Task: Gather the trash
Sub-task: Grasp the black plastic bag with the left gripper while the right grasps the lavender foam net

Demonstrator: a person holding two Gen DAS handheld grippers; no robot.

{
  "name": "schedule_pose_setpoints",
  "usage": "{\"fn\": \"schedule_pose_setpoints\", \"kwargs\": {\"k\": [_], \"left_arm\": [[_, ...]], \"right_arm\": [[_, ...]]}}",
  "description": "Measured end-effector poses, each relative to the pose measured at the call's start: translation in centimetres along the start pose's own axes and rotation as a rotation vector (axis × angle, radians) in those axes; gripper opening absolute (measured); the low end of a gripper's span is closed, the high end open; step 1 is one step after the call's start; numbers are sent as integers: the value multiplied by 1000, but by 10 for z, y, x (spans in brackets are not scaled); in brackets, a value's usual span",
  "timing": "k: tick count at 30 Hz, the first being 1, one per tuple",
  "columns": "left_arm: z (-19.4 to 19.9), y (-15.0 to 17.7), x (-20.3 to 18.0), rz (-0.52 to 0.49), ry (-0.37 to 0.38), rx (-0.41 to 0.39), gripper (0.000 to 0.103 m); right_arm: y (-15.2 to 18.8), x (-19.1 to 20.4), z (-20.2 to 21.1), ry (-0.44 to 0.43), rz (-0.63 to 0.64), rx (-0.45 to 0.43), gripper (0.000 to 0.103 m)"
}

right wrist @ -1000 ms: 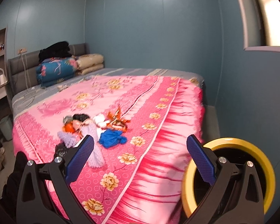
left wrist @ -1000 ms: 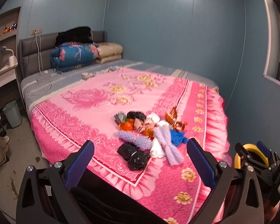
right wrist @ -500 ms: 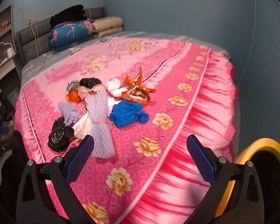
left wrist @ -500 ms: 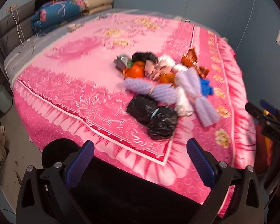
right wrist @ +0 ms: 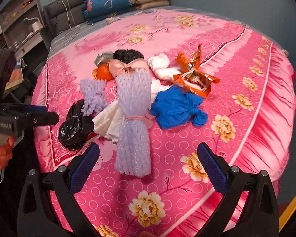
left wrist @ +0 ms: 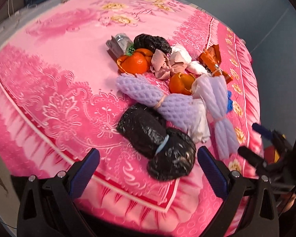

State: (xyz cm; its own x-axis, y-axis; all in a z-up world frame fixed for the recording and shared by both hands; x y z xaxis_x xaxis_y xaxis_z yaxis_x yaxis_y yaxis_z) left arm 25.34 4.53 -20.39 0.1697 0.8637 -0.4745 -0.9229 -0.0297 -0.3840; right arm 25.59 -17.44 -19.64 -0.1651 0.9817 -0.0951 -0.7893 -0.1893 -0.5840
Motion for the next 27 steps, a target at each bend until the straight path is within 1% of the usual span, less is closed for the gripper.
{"fn": "schedule_pose_setpoints", "kwargs": {"k": [3,5,6,9,11,12,13,14,16,21,23,24,27], "left_arm": [[-14,-2,7,37,16,12,89],[-22,-4,12,67,38,24,83],[-26,-4,14,84,52,25,82],[-33,-4,15,92,68,21,76],[-35,-4,14,100,96,16,69],[-36,-5,14,108,110,17,67],[-38,-5,14,116,123,19,65],[-39,-4,14,118,130,23,62],[-42,-3,13,116,146,27,59],[-46,-1,8,105,160,25,58],[-46,0,10,113,169,27,56],[-46,0,10,116,170,27,55],[-49,-1,8,117,160,22,55]], "right_arm": [[0,4,-9,-9,13,15,96],[-1,7,-15,-6,18,25,96],[-2,8,-19,-7,18,32,96],[-3,7,-23,-10,14,39,95],[-5,9,-29,-8,17,44,95],[-6,10,-31,-10,18,48,93],[-8,12,-35,-17,21,52,85],[-8,13,-37,-19,26,56,81],[-9,16,-43,-11,39,65,76],[-6,19,-59,-8,39,107,68],[-6,18,-60,-10,19,106,62],[-5,18,-59,-9,14,106,57],[-4,16,-58,-4,-3,116,45]]}}
Point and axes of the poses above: each gripper's, at about its wrist camera, not at the fingertips, and z roughly against the way its jaws point, x to its left, y to its underside, the point moved 2 cm from there along -z, roughly the way its jaws point, and after that the axes turned 13 degrees about y, right-handed, at the moved point
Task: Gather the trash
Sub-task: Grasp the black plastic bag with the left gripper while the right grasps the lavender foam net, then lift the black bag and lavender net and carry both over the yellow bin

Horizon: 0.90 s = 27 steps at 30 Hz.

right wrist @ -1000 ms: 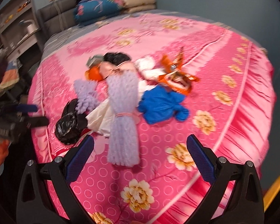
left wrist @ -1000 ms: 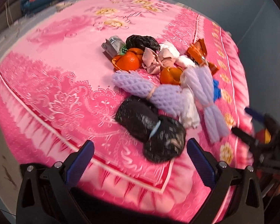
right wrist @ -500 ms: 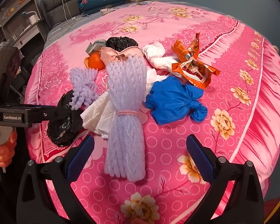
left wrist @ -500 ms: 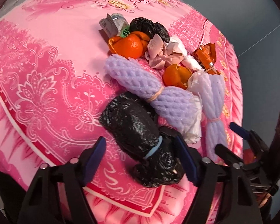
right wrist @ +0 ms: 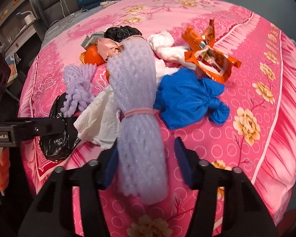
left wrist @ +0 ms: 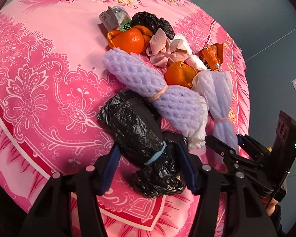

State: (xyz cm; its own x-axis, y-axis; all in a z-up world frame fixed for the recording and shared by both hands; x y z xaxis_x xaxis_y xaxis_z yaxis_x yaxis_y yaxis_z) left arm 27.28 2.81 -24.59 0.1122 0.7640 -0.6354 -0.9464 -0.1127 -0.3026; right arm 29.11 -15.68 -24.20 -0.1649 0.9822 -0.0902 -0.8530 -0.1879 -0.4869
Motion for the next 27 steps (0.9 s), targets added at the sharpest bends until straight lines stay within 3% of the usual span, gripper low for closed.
{"fn": "schedule_pose_setpoints", "kwargs": {"k": [6,11,18,27], "left_arm": [[-4,2,-7,-53,-45,-13,56],[10,4,-10,-53,-3,-56,37],[58,16,-38,-159,8,-140,36],[115,35,-83,-306,-32,-264,36]], "right_arm": [[9,-3,10,23,-9,-11,32],[19,-11,34,30,-52,-52,29],[38,-20,91,6,-73,-150,28],[71,-25,166,-9,-70,-266,28]]}}
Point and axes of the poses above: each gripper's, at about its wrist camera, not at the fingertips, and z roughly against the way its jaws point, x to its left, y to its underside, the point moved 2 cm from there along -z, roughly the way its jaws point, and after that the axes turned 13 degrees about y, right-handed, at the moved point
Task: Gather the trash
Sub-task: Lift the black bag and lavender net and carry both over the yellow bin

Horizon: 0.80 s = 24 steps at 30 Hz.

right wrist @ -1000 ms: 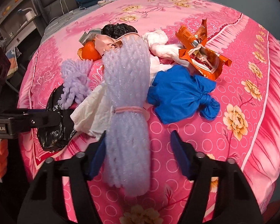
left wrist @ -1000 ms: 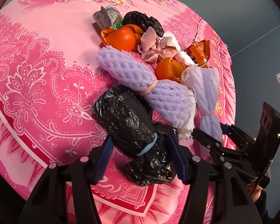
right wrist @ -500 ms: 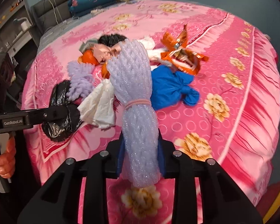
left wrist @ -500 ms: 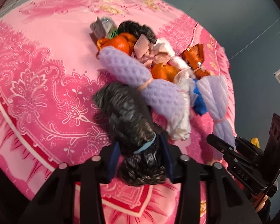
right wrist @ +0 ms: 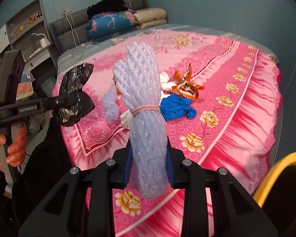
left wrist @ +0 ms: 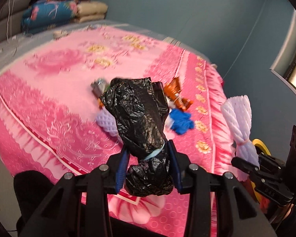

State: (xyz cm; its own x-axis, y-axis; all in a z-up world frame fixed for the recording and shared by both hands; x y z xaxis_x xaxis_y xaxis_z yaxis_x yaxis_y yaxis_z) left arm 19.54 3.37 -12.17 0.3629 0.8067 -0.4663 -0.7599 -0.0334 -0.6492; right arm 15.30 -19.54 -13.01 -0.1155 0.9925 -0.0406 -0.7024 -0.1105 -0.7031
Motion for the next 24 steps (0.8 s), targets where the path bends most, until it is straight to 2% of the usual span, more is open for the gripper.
{"fn": "schedule_pose_setpoints", "kwargs": {"k": [8,14,20,24], "left_arm": [[21,-11,-54,-81,-1,-51,36],[26,-20,-103,-170,9,-81,36],[9,-26,-157,-259,80,-56,36],[-8,-27,-192,-314,140,-22,36]], "right_arm": [[7,-21,59,13,-42,-106,28],[12,-50,99,62,-112,-182,28],[17,-95,136,151,-183,-237,28],[26,-131,154,230,-259,-236,28]]}}
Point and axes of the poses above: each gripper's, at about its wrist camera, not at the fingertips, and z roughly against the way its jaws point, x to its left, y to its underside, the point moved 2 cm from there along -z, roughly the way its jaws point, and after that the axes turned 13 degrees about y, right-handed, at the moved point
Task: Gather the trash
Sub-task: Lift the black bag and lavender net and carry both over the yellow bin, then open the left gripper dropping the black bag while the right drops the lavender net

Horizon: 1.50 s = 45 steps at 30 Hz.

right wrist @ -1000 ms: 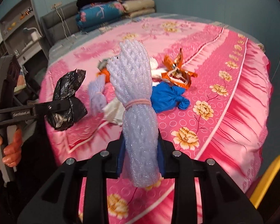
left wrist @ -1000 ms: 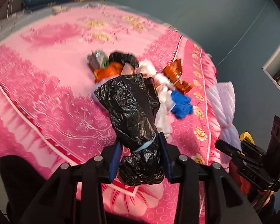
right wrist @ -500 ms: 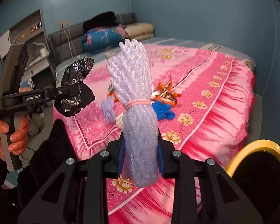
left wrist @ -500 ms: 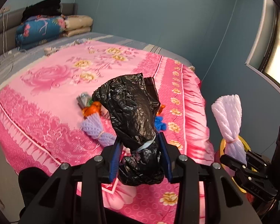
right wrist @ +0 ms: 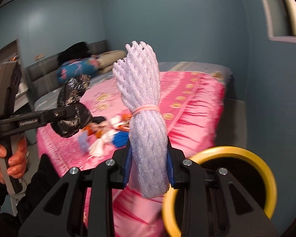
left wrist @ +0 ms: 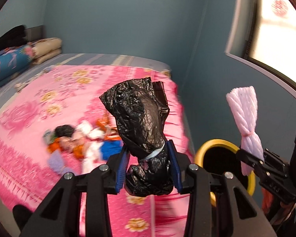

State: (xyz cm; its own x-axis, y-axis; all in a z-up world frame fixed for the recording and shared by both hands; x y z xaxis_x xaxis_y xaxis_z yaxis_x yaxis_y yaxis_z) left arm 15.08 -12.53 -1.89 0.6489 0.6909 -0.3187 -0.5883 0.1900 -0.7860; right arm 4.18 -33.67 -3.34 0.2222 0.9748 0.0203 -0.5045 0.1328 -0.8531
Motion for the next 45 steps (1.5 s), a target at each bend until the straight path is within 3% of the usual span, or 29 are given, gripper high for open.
{"fn": "schedule_pose_setpoints", "kwargs": {"k": [7,14,34,41,45], "left_arm": [[-47,-12,-52,-106,147,58,36],[-95,-7,-97,-151,262,107,36],[-151,31,-143,-136,290,238,37],[-154,35,-136,-85,279,253,48],[-151,33,-127,-55,266,236,62]], "right_arm": [[7,-59,8,189,-106,36,29],[34,-95,11,293,-198,112,29],[79,-144,-2,326,-265,190,32],[81,-142,-11,328,-270,211,33],[79,-142,-13,341,-274,210,43]]}}
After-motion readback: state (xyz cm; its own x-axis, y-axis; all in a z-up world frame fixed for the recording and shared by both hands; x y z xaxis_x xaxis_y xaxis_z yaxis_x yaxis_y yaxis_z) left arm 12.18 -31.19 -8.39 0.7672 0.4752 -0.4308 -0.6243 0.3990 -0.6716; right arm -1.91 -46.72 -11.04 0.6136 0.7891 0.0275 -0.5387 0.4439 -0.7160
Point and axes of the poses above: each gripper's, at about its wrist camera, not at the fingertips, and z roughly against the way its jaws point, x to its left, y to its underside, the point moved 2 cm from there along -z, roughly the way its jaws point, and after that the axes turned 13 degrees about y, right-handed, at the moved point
